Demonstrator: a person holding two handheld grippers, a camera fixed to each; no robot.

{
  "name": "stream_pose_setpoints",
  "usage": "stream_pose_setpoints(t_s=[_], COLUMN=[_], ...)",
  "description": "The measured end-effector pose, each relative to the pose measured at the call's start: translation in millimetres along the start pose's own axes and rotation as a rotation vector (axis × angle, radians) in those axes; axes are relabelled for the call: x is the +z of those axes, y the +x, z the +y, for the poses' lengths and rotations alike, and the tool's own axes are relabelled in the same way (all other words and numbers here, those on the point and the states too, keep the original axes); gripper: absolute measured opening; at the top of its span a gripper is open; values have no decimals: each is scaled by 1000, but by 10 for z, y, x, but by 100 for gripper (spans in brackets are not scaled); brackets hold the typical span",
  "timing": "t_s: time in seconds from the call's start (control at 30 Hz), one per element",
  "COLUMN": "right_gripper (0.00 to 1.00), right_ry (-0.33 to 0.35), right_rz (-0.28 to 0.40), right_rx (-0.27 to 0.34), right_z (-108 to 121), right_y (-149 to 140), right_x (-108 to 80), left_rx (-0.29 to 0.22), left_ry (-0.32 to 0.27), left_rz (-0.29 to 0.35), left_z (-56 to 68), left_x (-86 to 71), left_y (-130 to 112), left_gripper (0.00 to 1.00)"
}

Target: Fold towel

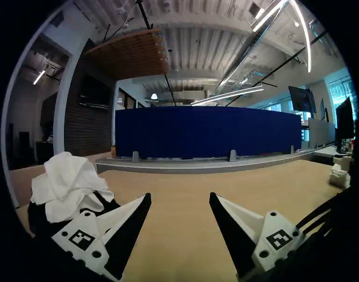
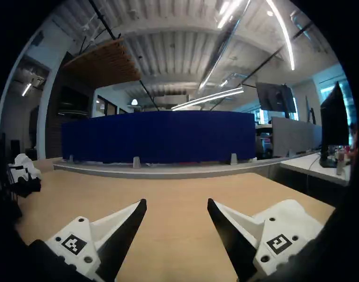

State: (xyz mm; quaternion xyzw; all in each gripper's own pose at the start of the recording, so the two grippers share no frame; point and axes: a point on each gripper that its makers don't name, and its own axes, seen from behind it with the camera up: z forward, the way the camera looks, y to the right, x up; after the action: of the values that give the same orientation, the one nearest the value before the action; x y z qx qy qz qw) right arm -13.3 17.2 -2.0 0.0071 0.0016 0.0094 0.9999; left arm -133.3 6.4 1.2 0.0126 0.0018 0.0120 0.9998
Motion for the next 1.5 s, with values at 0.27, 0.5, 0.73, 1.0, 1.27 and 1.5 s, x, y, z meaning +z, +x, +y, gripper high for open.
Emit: stream_pose_setpoints(t_s=[0.27, 0.5, 0.73, 1.0, 1.27, 1.5], right_gripper=[100, 100, 100, 100, 100, 100], right_ry=[2, 2, 4, 3, 3, 3], right_rz=[9, 10, 9, 9, 9, 9], right_rx=[-13, -14, -14, -13, -13, -13], right_z=[-23, -31, -32, -37, -35, -42], right_y=[30, 52, 20, 24, 32, 29], right_x=[-6, -15, -12, -6, -7, -11], left_rx=[0, 0, 0, 0, 0, 0], left_ry=[0, 0, 0, 0, 0, 0], left_rz=[0, 0, 0, 0, 0, 0], left_z=[-2, 2, 4, 4, 3, -1], left_x=[-3, -3, 5, 4, -3, -9], left_y=[-4, -7, -5, -9, -17, -22], left_gripper=[92, 92, 92, 92, 92, 92])
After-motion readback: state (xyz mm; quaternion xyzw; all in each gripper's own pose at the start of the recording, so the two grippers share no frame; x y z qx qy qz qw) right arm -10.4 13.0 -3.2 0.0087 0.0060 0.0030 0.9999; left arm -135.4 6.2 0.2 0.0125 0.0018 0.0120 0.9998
